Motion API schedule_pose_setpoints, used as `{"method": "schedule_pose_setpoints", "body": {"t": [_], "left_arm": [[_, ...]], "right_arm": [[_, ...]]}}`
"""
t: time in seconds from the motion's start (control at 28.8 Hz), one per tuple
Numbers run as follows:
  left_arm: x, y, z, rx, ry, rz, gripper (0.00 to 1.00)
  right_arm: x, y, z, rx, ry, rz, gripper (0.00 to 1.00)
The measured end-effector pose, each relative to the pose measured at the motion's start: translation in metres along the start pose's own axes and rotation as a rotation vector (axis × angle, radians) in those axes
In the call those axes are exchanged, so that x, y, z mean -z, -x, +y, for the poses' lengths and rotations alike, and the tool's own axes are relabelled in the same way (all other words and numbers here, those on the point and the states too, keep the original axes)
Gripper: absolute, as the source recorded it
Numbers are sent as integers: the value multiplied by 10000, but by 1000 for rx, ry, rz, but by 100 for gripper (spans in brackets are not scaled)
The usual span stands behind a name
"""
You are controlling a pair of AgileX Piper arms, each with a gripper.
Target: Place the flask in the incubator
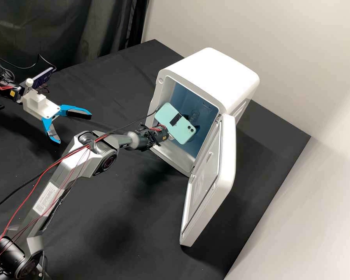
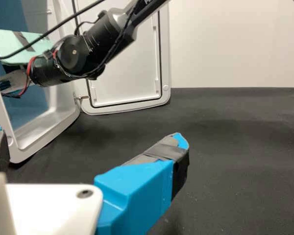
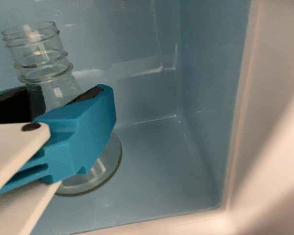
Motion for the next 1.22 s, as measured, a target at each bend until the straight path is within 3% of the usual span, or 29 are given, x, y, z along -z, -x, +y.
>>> {"method": "schedule_pose_setpoints", "body": {"t": [0.59, 1.22], "left_arm": [[29, 22, 50, -23, -2, 21, 100], [86, 70, 31, -17, 6, 51, 100]], "right_arm": [[-56, 24, -35, -14, 30, 6, 0], [-104, 14, 20, -23, 29, -2, 0]]}}
